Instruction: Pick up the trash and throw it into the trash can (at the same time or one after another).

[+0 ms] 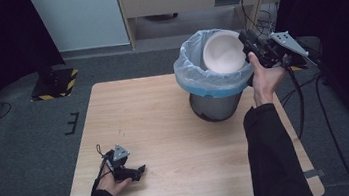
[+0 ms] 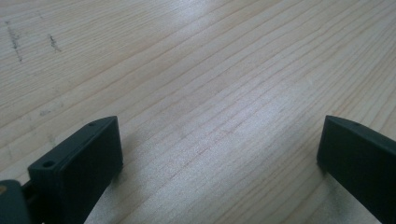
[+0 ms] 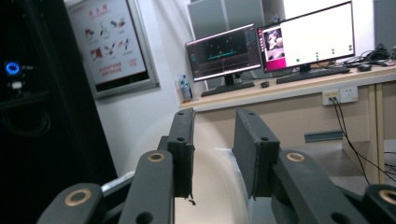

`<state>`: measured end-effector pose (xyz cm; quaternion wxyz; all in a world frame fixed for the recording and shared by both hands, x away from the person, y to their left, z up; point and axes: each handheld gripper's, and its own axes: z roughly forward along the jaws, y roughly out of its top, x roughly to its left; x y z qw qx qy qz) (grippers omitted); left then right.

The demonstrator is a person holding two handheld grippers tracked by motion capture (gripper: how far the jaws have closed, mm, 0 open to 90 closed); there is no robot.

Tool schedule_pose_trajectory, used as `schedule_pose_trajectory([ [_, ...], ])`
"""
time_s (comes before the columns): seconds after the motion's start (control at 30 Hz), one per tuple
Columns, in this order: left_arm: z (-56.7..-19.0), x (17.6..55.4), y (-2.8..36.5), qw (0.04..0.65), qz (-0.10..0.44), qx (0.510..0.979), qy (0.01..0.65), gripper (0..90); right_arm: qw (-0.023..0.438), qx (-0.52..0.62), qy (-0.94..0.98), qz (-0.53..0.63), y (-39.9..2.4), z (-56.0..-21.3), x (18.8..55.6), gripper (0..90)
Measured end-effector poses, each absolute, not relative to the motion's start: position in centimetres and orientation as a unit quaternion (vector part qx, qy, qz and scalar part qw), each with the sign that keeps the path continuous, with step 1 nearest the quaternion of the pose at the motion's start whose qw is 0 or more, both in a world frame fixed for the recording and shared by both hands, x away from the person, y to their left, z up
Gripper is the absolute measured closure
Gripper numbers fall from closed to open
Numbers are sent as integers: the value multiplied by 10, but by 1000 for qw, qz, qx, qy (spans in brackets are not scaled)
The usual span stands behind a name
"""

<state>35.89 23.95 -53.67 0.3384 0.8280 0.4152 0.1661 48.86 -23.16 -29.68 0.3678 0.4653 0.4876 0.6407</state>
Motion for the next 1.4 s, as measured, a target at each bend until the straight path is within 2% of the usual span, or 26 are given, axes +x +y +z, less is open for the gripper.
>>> schedule_pose_trajectory([
  [0.03,-537,359,240,338,166,828,415,0,361,461,489,646,-235,-296,486,627],
  [0.07,-537,359,240,338,166,828,415,0,361,461,489,646,-235,-296,486,627],
  [0.1,-537,359,240,337,166,829,414,0,354,456,486,656,-239,-293,480,575],
  [0.17,-537,359,240,337,166,829,414,0,351,453,484,661,-241,-292,476,556],
  [0.23,-537,359,240,337,166,829,414,0,334,444,492,670,-244,-290,466,472],
  [0.27,-537,359,240,337,166,829,414,0,315,435,518,666,-244,-292,454,398],
  [0.47,-537,359,240,337,166,829,414,0,271,400,581,655,-238,-316,407,317],
  [0.6,-537,359,240,337,166,829,414,0,257,397,602,644,-237,-335,387,289],
  [0.63,-537,359,240,337,166,829,414,0,241,400,628,623,-237,-354,376,295],
  [0.7,-537,359,240,337,166,829,414,0,236,402,635,616,-237,-360,372,299],
  [0.73,-537,359,240,337,166,829,414,0,224,409,647,603,-239,-380,364,301],
  [0.93,-537,359,240,337,166,829,414,0,203,426,674,568,-243,-417,352,277],
  [1.0,-537,359,240,337,166,829,414,0,177,435,692,548,-248,-437,348,251],
  [1.1,-537,359,240,337,166,829,414,0,165,446,708,522,-254,-456,345,239],
  [1.3,-537,359,240,337,166,829,414,0,163,468,741,454,-264,-483,342,229],
  [1.4,-537,359,240,337,166,829,414,0,182,480,752,413,-274,-492,345,209],
])
